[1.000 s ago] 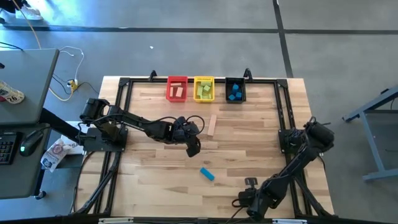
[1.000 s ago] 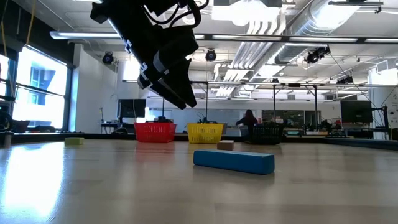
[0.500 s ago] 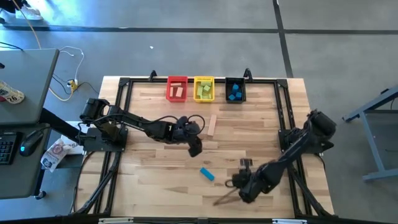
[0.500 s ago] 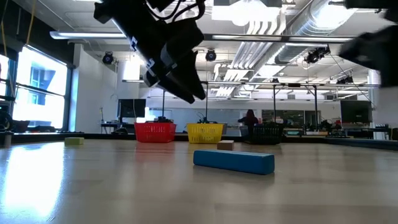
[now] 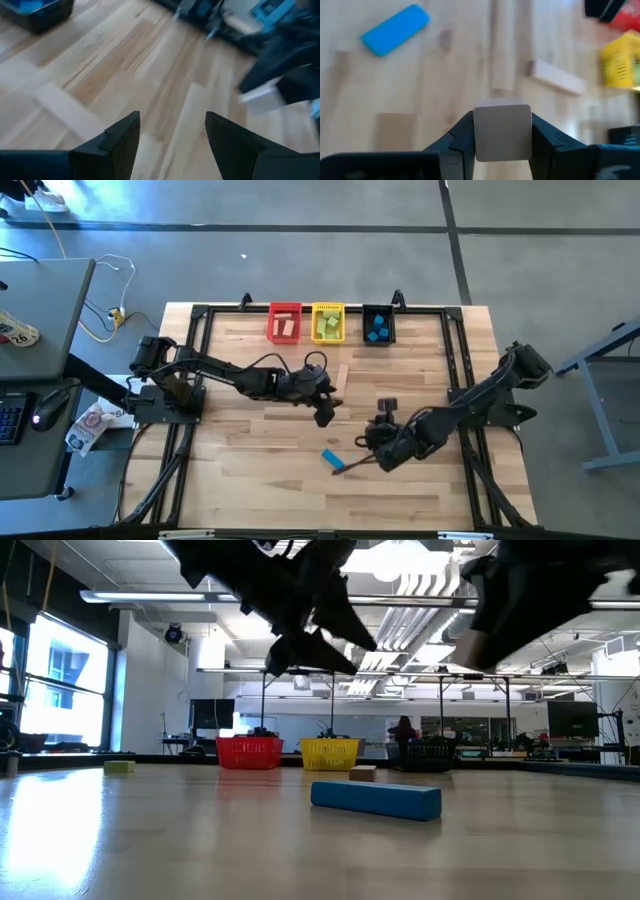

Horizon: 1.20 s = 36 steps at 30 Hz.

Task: Sort & place blocks by color
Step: Put the brown block into the red basket

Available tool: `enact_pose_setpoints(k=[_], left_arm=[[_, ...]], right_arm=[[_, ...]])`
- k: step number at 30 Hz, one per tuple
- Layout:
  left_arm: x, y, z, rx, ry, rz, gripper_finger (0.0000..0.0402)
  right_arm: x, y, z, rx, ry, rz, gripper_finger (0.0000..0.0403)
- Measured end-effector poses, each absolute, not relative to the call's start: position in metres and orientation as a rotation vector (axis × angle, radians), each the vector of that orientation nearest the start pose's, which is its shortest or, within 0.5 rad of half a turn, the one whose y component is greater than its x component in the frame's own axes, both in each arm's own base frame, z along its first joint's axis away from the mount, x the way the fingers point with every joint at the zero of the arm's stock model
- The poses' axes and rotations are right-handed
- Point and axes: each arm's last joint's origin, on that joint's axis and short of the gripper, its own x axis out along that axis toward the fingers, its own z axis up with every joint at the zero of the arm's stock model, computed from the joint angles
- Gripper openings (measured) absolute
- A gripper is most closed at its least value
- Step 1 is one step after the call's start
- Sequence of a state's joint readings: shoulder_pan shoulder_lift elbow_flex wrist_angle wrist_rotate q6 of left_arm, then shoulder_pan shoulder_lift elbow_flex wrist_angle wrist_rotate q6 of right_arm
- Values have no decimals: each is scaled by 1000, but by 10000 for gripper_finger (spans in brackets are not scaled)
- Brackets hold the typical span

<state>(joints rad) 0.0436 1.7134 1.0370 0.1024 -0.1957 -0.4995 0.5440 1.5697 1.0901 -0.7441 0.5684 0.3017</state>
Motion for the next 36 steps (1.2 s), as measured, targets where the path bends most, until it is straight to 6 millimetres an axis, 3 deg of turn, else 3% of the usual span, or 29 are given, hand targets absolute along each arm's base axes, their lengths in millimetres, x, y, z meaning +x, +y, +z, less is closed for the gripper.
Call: enact_pose_setpoints(k=[13,21,36], left_arm=[[373,29,219,-522,351,312,211],[375,29,223,-543,308,307,211],[374,30,222,-526,303,375,211]], right_arm=[[281,99,230,-679,970,-314,105],[297,82,236,-734,911,-360,105],[303,77,240,-748,873,-372,105]])
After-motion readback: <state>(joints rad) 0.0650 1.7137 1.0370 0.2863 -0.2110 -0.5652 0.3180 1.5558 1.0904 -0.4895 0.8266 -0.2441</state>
